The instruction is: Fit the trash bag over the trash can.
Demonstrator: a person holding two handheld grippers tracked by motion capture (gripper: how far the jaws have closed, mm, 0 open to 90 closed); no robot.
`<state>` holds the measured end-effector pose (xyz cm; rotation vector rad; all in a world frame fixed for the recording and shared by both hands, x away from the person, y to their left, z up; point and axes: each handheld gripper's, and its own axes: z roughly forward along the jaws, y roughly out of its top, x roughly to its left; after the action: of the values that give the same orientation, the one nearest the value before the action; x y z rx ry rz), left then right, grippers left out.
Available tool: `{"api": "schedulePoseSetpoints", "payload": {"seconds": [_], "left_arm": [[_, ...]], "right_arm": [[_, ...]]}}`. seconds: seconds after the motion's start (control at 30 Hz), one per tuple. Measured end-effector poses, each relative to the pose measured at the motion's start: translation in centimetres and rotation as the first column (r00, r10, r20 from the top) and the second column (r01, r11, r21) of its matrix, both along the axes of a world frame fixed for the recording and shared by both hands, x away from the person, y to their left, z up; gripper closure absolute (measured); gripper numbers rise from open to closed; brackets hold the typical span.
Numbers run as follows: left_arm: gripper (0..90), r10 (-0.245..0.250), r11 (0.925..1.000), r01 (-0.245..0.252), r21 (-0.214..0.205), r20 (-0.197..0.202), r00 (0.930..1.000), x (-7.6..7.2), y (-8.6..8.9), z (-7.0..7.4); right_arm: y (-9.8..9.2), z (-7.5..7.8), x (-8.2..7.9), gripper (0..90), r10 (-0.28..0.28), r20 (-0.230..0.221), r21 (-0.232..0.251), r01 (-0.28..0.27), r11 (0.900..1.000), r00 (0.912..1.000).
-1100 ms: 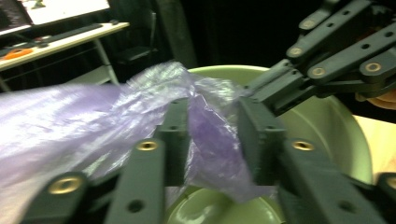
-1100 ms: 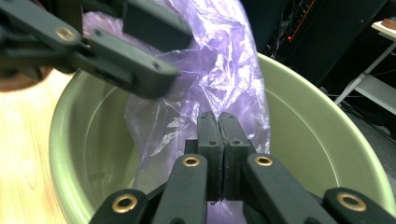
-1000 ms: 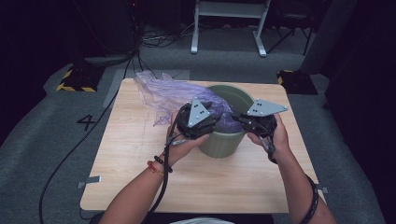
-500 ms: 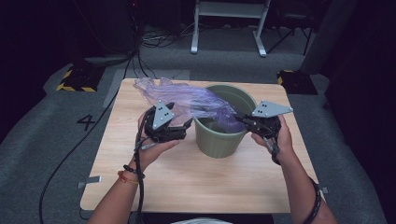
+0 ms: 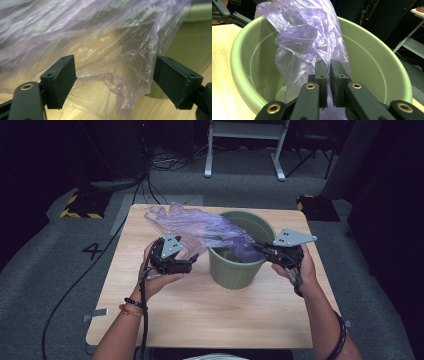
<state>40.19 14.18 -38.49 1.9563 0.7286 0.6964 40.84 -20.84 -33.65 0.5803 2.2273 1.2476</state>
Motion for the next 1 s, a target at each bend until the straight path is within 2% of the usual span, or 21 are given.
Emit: {"api": "schedulePoseSetpoints", "payload": {"seconds": [0.07,0.1,0.13,0.17,0.2,0.27,0.33,0.4,0.47,0.63,0.67,0.77,0.8,0.83,0.87,0.9,0.93,1.0], "left_arm": [[21.7,-0.008,1.0,0.008,0.004,0.004,1.0,0.1,-0.1,0.0],[36.1,-0.01,0.9999,0.01,0.008,0.015,0.9998,0.1,-0.2,-0.1],[40.1,-0.009,0.9999,0.008,0.012,0.021,0.9997,0.2,-0.3,0.0],[40.1,-0.002,0.9998,0.001,0.02,0.025,0.9997,0.2,-0.4,0.0],[55.8,0.011,0.9996,-0.012,0.026,0.032,0.9994,0.4,-0.5,0.0],[67.2,0.013,0.9995,-0.014,0.027,0.032,0.9994,0.6,-0.5,0.0],[79.0,0.044,0.999,-0.044,0.008,0.038,0.9983,1.1,-0.2,0.1],[87.6,0.048,0.9989,-0.047,-0.005,0.042,0.998,1.2,0.0,0.1],[89.9,0.048,0.9983,-0.046,-0.037,0.053,0.9975,1.3,0.3,0.2],[90.0,0.044,0.9984,-0.042,-0.039,0.073,0.9963,1.0,0.4,0.4],[90.0,0.037,0.9986,-0.034,-0.04,0.08,0.9961,0.9,0.4,0.5],[90.0,0.019,0.9994,-0.016,-0.03,0.088,0.9959,0.6,0.2,0.6],[90.0,0.004,0.9994,-0.001,-0.034,0.082,0.9966,0.5,0.1,0.6],[89.8,0.004,0.9994,-0.001,-0.034,0.082,0.9966,0.5,0.1,0.6],[79.6,-0.012,0.9986,0.016,-0.051,0.081,0.9967,0.5,0.2,0.6],[79.6,-0.029,0.9963,0.035,-0.078,0.077,0.9966,0.5,0.3,0.5],[53.7,-0.044,0.9932,0.051,-0.104,0.067,0.9968,0.4,0.3,0.4],[33.9,-0.04,0.9926,0.048,-0.111,0.072,0.9966,0.3,0.3,0.4]], "right_arm": [[0.0,0.0,0.0,84.7,0.0,0.0,-0.001,0.0,1.0,1.0],[-0.1,0.0,0.0,84.7,0.001,0.001,0.001,-0.001,1.0,1.0],[-0.1,0.0,0.0,84.7,0.001,0.002,0.002,-0.001,1.0,1.0],[-0.1,0.0,0.0,84.7,0.001,0.002,0.002,-0.001,1.0,1.0],[-0.1,-0.1,0.0,84.7,0.0,0.002,0.0,0.0,1.0,1.0],[-0.1,-0.1,0.0,84.7,0.0,0.002,0.0,0.0,1.0,1.0],[-0.1,-0.1,0.0,84.7,0.0,0.001,0.0,0.0,1.0,1.0],[-0.1,-0.1,0.0,84.3,0.001,0.0,0.0,-0.001,1.0,1.0],[-0.1,-0.2,0.0,83.2,-0.001,0.0,-0.004,0.001,1.0,1.0],[-0.2,-0.3,0.1,78.7,-0.005,-0.001,-0.004,0.005,1.0,1.0],[-0.2,-0.3,0.2,72.8,-0.012,0.002,-0.008,0.012,0.9999,0.9999],[-0.1,-0.4,0.2,72.9,-0.012,-0.001,-0.015,0.012,0.9998,0.9999],[0.1,-0.4,0.3,78.9,-0.013,0.0,-0.027,0.013,0.9995,0.9999],[0.1,-0.5,0.3,80.8,-0.012,-0.002,-0.032,0.012,0.9994,0.9999],[0.2,-0.5,0.3,83.7,-0.01,-0.006,-0.039,0.01,0.9992,0.9999],[0.2,-0.5,0.3,83.7,-0.01,-0.006,-0.039,0.01,0.9992,0.9999],[0.3,-0.6,0.3,88.2,-0.006,-0.012,-0.045,0.006,0.999,0.9999],[0.3,-0.6,0.3,88.9,-0.007,-0.014,-0.048,0.006,0.9988,0.9999]]}}
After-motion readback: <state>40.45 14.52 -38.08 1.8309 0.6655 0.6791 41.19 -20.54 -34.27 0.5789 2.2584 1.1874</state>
